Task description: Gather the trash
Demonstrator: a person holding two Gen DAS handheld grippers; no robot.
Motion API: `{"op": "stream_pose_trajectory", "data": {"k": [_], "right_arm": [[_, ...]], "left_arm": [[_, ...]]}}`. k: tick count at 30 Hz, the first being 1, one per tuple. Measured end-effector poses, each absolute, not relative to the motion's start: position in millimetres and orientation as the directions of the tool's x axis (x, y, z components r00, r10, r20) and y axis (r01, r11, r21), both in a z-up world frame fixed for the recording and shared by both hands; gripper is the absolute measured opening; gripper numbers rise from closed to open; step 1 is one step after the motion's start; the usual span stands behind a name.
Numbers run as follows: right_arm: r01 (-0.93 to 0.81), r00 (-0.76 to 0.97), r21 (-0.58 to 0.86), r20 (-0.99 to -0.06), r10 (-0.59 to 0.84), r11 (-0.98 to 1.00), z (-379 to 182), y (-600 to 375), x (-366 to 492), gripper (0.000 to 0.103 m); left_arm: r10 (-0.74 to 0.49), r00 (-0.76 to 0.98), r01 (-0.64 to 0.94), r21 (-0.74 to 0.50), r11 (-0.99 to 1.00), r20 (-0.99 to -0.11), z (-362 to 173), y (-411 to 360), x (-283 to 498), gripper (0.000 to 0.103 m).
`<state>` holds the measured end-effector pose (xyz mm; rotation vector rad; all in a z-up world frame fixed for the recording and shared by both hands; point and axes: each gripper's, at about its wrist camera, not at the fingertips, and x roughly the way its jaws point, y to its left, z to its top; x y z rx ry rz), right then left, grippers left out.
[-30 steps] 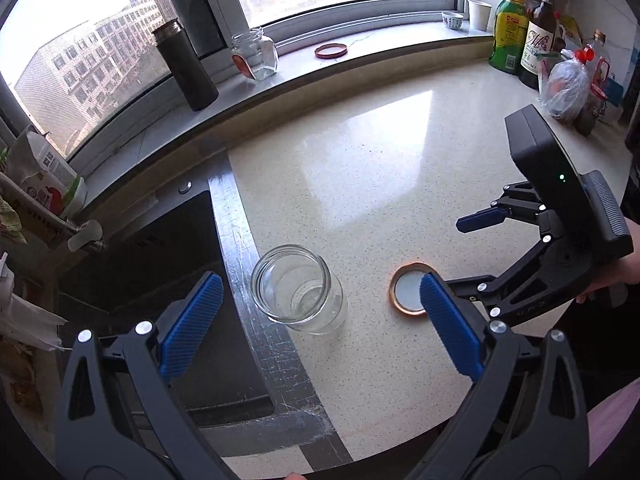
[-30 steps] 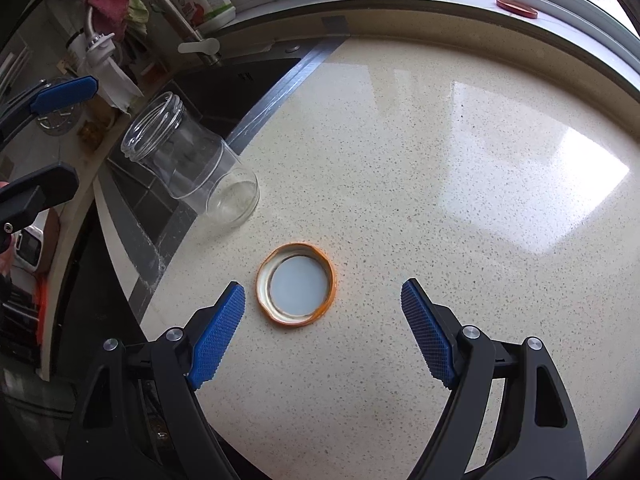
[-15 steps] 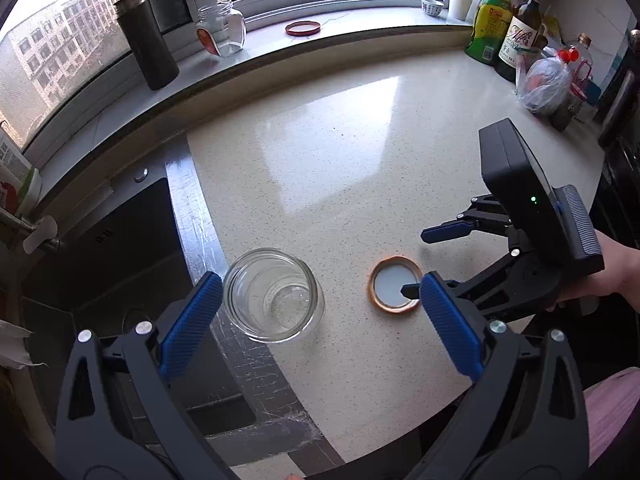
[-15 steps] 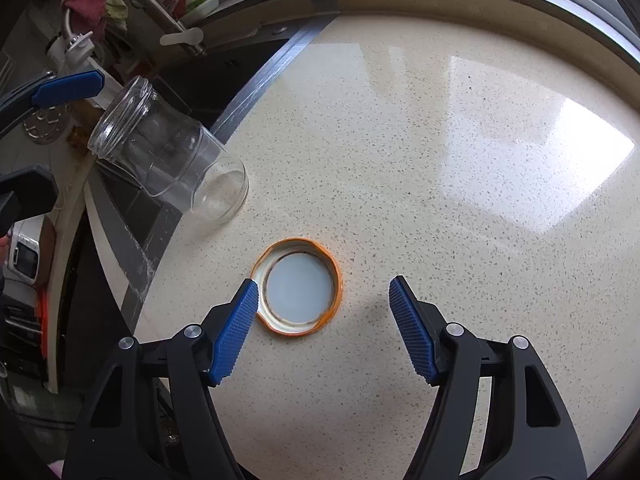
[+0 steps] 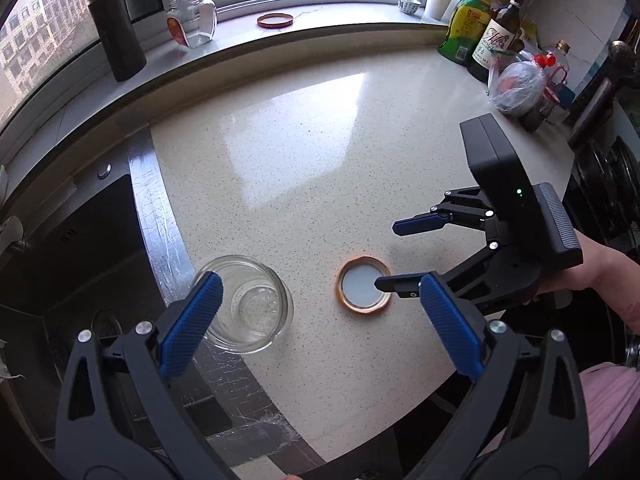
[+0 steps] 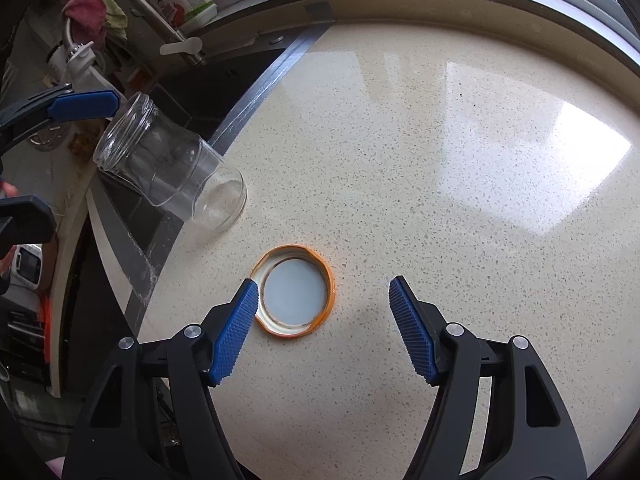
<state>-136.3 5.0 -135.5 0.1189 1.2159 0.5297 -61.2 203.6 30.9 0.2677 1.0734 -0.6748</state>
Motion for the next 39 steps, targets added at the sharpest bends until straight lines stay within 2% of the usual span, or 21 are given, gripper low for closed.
{"op": "stream_pose_trajectory", "data": {"k": [8, 13, 18, 23, 24, 26, 27, 30, 33, 38, 39], "right_arm": [[-0.339, 0.235, 0.363, -0.860, 0.452, 0.868, -135.7, 5.6, -138.9, 0.068], [-0.349, 0.223, 0.349, -0.871, 0.439, 0.870, -142.0, 11.4, -138.3, 0.052], [-0.360, 0.213, 0.322, -0.885, 0.413, 0.876, -149.1, 17.0, -138.0, 0.042], [-0.373, 0.210, 0.313, -0.889, 0.408, 0.873, -149.6, 18.7, -137.0, 0.041], [-0.372, 0.209, 0.315, -0.888, 0.409, 0.873, -149.9, 18.0, -136.2, 0.041], [-0.368, 0.211, 0.314, -0.888, 0.408, 0.875, -150.0, 16.9, -135.7, 0.041], [-0.367, 0.208, 0.317, -0.888, 0.410, 0.874, -150.0, 16.7, -135.3, 0.040], [-0.382, 0.206, 0.304, -0.893, 0.401, 0.873, -150.7, 19.3, -137.6, 0.039], [-0.381, 0.202, 0.306, -0.893, 0.401, 0.873, -151.1, 22.1, -139.6, 0.038], [-0.387, 0.204, 0.296, -0.896, 0.394, 0.873, -150.6, 27.1, -138.5, 0.038], [-0.388, 0.202, 0.297, -0.897, 0.394, 0.873, -150.6, 28.3, -137.9, 0.037]], "left_arm": [[-0.324, 0.266, 0.626, -0.093, 0.774, -0.908, 11.9, 195.6, -60.5, 0.097], [-0.283, 0.256, 0.639, -0.058, 0.767, -0.924, 1.1, 187.0, -59.5, 0.097], [-0.225, 0.268, 0.635, -0.004, 0.772, -0.937, -3.6, 179.0, -55.1, 0.097], [-0.161, 0.279, 0.633, 0.055, 0.772, -0.947, -6.5, 172.7, -54.3, 0.095], [-0.139, 0.290, 0.629, 0.079, 0.774, -0.947, -7.0, 170.8, -54.4, 0.091], [-0.150, 0.256, 0.635, 0.049, 0.771, -0.955, -9.5, 169.4, -52.9, 0.072], [-0.125, 0.262, 0.624, 0.069, 0.778, -0.957, -13.2, 168.8, -52.1, 0.068], [-0.063, 0.298, 0.619, 0.142, 0.772, -0.953, -22.6, 166.0, -53.8, 0.065], [-0.060, 0.312, 0.603, 0.149, 0.783, -0.948, -22.0, 168.4, -52.6, 0.063], [0.011, 0.350, 0.564, 0.219, 0.796, -0.937, -22.1, 175.5, -41.4, 0.034], [0.018, 0.351, 0.550, 0.222, 0.805, -0.936, -20.2, 177.6, -38.9, 0.025]]}}
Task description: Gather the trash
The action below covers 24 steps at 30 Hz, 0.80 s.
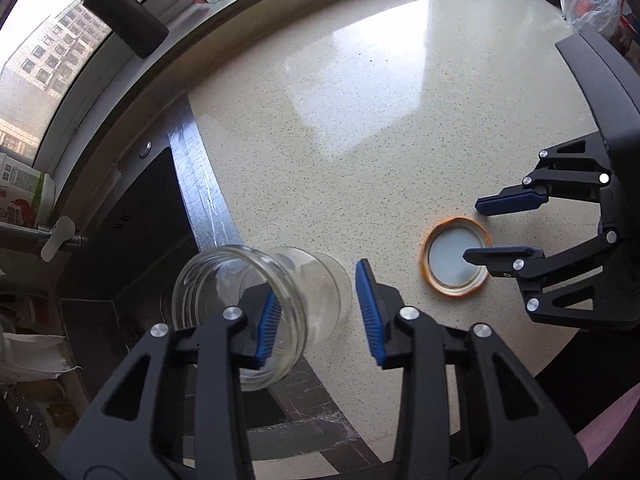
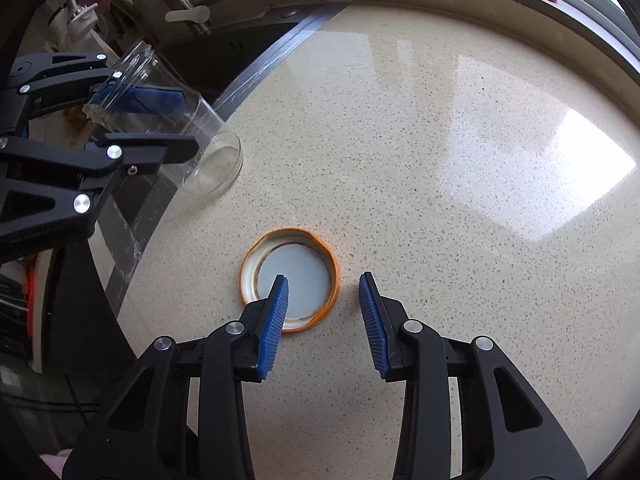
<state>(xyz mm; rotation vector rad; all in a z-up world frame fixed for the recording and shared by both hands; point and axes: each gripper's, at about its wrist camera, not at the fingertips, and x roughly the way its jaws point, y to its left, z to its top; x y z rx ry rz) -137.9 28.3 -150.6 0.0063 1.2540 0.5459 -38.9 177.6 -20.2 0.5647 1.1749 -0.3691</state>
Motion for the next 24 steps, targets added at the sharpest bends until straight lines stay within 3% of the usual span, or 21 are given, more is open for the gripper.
{"op": "stream_pose_trajectory", "data": {"k": [10, 23, 24], "right_arm": [[-0.402, 0.188, 0.287, -0.903, 0.386, 0.869, -151.0, 39.7, -136.5, 0.024], [-0.427, 0.180, 0.247, -0.920, 0.349, 0.870, -151.5, 50.3, -130.8, 0.020], [-0.433, 0.181, 0.239, -0.922, 0.343, 0.869, -151.0, 51.6, -131.0, 0.016]], "left_arm": [[-0.028, 0.337, 0.528, 0.164, 0.833, -0.941, -15.0, 186.1, -35.5, 0.018], [-0.027, 0.354, 0.521, 0.173, 0.836, -0.935, -14.0, 181.0, -43.4, 0.017], [-0.026, 0.355, 0.519, 0.174, 0.837, -0.935, -13.9, 181.3, -43.7, 0.017]]}}
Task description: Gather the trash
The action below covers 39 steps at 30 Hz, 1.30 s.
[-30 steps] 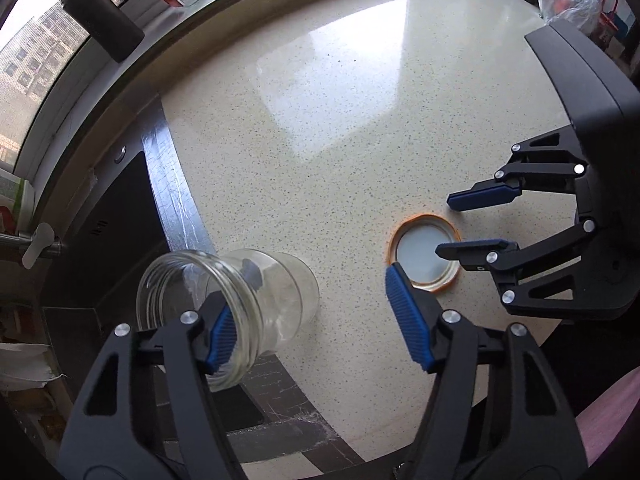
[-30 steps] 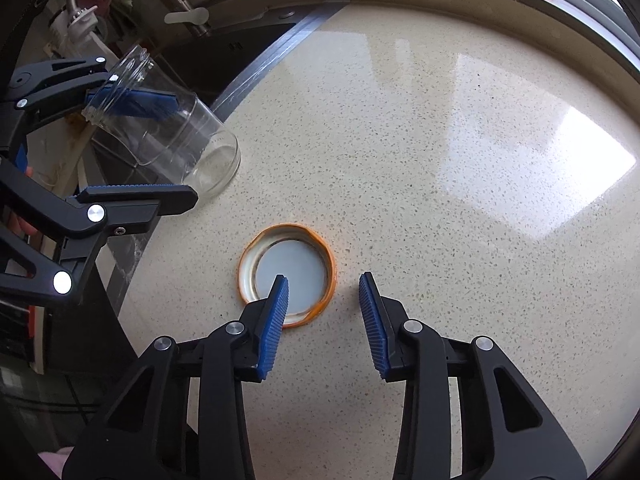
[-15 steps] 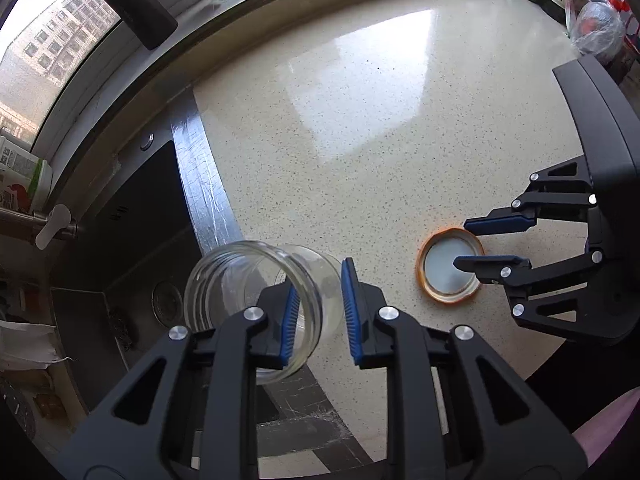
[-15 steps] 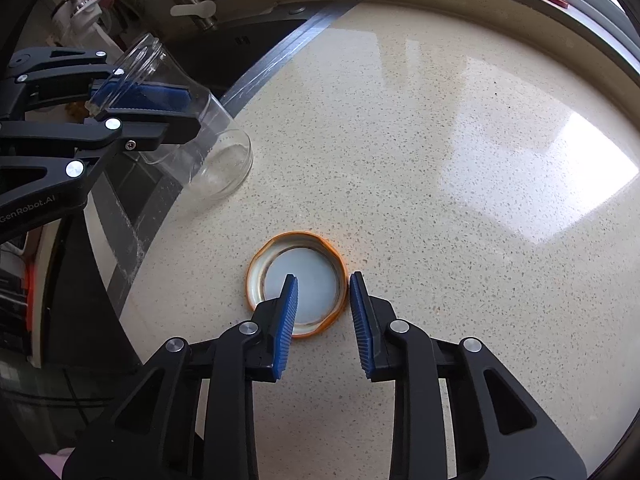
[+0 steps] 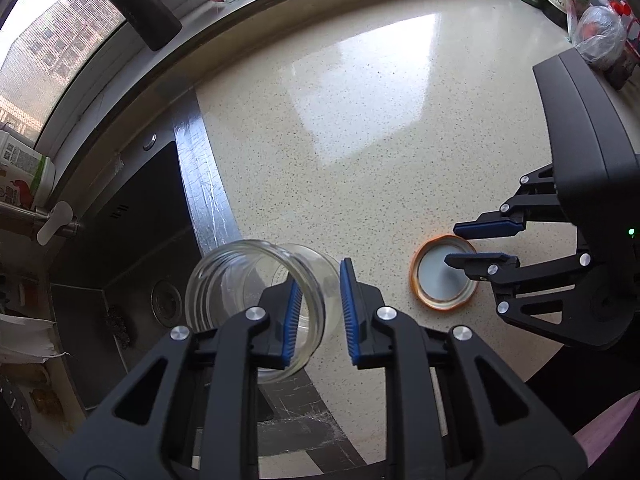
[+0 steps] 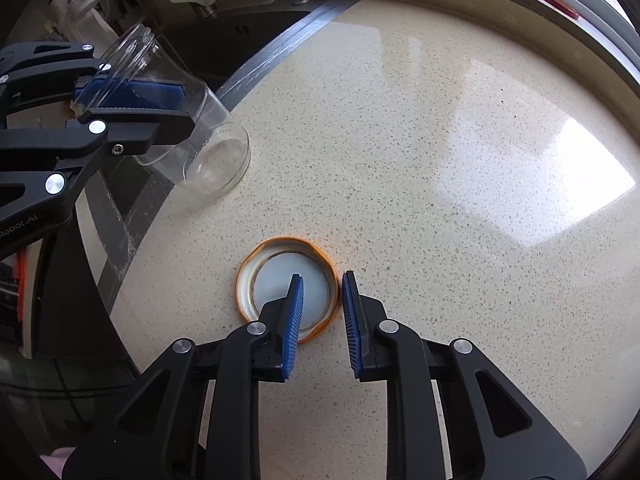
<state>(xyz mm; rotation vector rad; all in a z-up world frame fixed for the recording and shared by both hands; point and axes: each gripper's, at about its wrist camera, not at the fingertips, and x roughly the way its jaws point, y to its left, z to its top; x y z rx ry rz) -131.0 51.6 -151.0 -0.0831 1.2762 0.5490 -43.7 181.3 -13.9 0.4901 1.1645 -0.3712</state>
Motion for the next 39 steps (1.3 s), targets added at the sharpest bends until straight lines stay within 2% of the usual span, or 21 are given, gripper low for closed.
{"op": "stream_pose_trajectory", "data": {"k": [1, 4, 39], "right_arm": [[-0.439, 0.194, 0.209, -0.928, 0.319, 0.874, -151.0, 52.6, -131.6, 0.007], [-0.429, 0.193, 0.219, -0.926, 0.326, 0.876, -152.6, 47.6, -131.7, 0.005], [-0.434, 0.294, 0.214, -0.885, 0.362, 0.875, -107.9, -22.0, -139.2, 0.004]], "left_arm": [[-0.026, 0.356, 0.518, 0.174, 0.837, -0.934, -13.8, 181.4, -43.7, 0.017], [-0.026, 0.355, 0.514, 0.172, 0.840, -0.934, -13.4, 181.5, -43.8, 0.017], [0.005, 0.450, 0.416, 0.214, 0.884, -0.893, 10.5, 163.5, -58.4, 0.011]]}}
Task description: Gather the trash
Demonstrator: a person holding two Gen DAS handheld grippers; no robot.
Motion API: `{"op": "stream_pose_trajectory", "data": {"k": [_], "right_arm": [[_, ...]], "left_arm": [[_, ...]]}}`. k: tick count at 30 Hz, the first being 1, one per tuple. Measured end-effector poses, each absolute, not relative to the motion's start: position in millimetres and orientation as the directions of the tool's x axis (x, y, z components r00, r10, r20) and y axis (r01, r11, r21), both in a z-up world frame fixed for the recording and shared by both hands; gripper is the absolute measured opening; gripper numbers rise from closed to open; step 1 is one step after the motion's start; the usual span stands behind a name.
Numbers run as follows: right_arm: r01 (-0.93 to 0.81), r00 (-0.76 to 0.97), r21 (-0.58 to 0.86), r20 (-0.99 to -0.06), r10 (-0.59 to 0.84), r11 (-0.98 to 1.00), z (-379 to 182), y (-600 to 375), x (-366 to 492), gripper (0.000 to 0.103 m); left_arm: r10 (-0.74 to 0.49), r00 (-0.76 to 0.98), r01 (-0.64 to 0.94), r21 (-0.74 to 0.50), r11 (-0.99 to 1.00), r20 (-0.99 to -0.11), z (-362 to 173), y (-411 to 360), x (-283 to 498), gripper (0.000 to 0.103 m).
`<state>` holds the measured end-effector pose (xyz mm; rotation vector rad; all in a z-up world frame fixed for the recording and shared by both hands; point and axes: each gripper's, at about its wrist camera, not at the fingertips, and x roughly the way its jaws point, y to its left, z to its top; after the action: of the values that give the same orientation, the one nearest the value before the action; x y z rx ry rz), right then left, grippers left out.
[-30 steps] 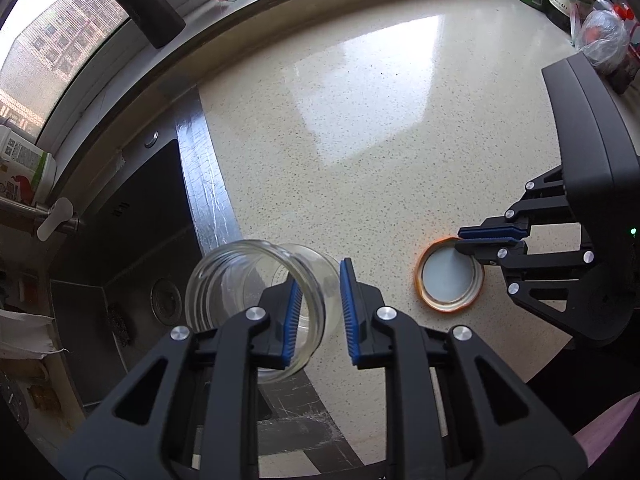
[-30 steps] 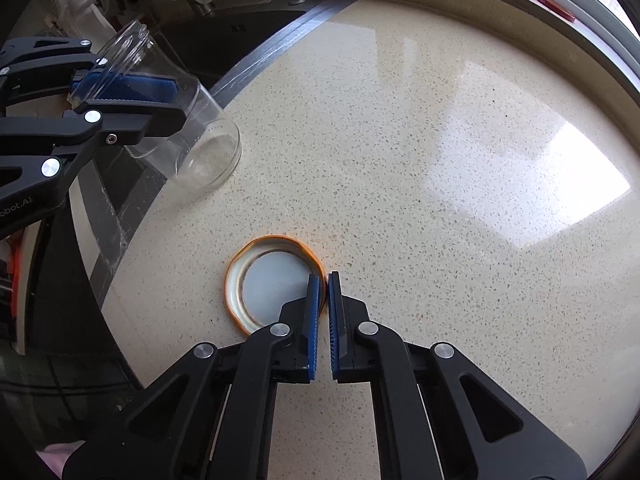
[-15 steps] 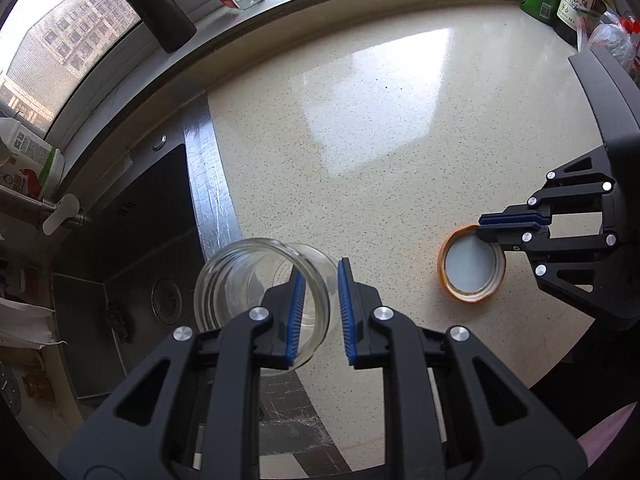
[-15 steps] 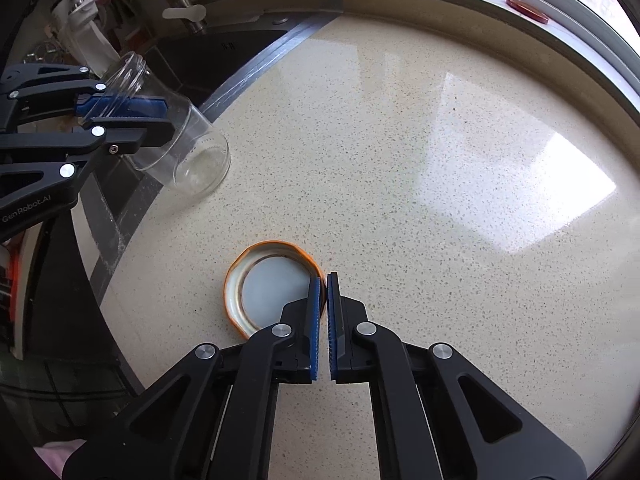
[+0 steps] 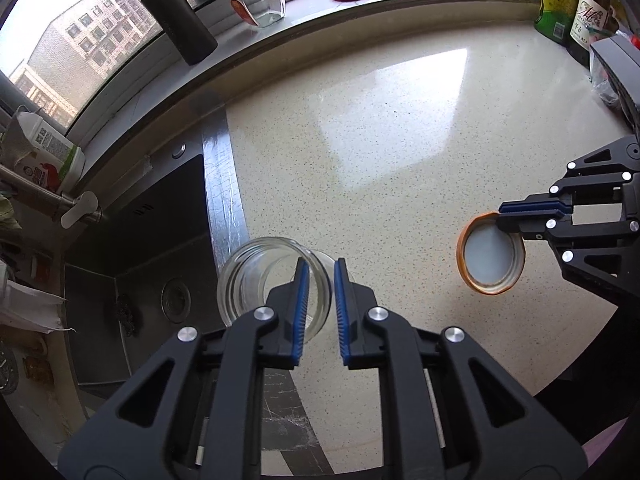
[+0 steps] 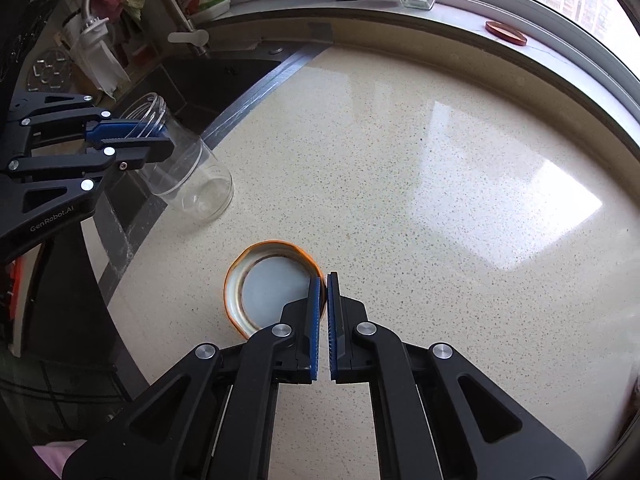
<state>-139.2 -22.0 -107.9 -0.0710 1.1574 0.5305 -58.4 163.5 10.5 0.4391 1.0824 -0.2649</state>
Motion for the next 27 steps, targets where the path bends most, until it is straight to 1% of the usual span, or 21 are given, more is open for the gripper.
{"op": "stream_pose_trajectory", "data": {"k": [9, 18, 27], "right_arm": [[-0.434, 0.296, 0.222, -0.880, 0.371, 0.873, -111.4, -32.1, -144.2, 0.004], [-0.426, 0.296, 0.235, -0.877, 0.380, 0.874, -113.7, -45.1, -147.0, 0.004], [-0.435, 0.283, 0.254, -0.872, 0.399, 0.864, -118.4, -47.5, -147.3, 0.004]], "left_arm": [[0.016, 0.434, 0.369, 0.194, 0.909, -0.901, 10.4, 169.0, -54.0, 0.011], [-0.039, 0.412, 0.345, 0.116, 0.931, -0.910, 11.4, 179.6, -54.8, 0.009], [-0.010, 0.398, 0.373, 0.152, 0.915, -0.917, 10.4, 171.7, -58.8, 0.009]]}}
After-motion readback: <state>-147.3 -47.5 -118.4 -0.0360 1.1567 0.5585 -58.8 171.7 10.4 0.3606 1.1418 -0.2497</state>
